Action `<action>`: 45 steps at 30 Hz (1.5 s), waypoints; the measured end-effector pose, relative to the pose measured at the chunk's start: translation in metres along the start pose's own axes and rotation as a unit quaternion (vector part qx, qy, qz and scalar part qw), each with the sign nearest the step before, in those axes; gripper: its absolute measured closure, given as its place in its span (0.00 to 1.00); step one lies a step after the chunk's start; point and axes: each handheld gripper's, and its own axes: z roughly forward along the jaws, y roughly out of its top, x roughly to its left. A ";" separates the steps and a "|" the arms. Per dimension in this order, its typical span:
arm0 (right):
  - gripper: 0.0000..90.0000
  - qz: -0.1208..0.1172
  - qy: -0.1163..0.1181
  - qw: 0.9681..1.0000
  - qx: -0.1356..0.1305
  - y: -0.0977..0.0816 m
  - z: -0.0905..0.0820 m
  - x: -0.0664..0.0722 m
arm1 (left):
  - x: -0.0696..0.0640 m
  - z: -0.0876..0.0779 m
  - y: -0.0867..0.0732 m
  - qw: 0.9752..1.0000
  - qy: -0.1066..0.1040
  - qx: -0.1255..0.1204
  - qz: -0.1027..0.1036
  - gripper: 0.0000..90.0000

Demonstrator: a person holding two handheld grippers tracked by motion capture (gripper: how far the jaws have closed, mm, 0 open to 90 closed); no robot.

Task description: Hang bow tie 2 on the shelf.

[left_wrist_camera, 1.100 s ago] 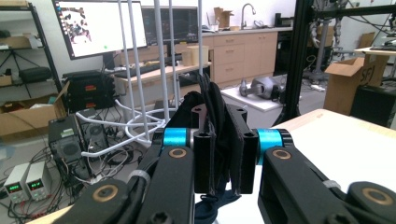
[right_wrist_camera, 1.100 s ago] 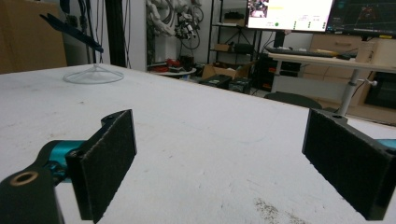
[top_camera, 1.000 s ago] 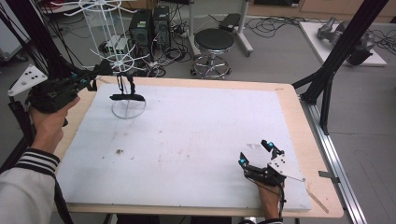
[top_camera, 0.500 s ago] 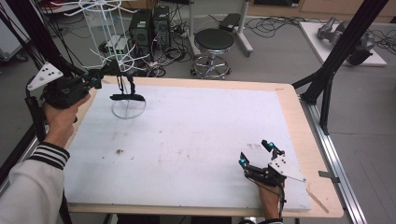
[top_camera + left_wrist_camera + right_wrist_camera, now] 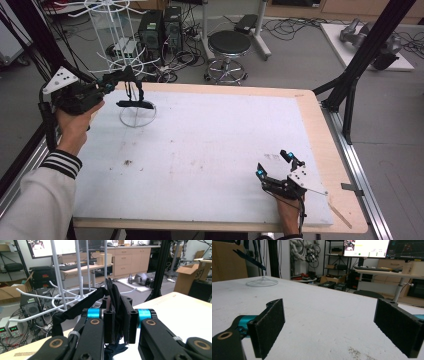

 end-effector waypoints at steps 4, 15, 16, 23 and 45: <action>0.10 0.000 0.000 1.000 0.000 0.000 0.000 0.000 | -0.002 0.001 -0.002 1.000 0.007 0.000 -0.002 0.91; 0.10 0.001 0.000 1.000 -0.001 0.000 0.000 0.000 | -0.005 0.003 -0.017 1.000 0.013 0.023 -0.013 0.91; 0.10 0.001 0.000 1.000 -0.001 0.000 0.000 0.000 | -0.006 0.003 -0.019 1.000 0.012 0.026 -0.014 0.91; 0.10 0.001 0.000 1.000 -0.002 0.000 0.000 0.000 | -0.006 0.004 -0.029 0.999 0.016 0.041 -0.025 0.91; 0.10 0.001 -0.001 1.000 -0.003 0.000 0.000 0.000 | -0.006 0.006 -0.055 0.996 0.018 0.087 -0.016 0.88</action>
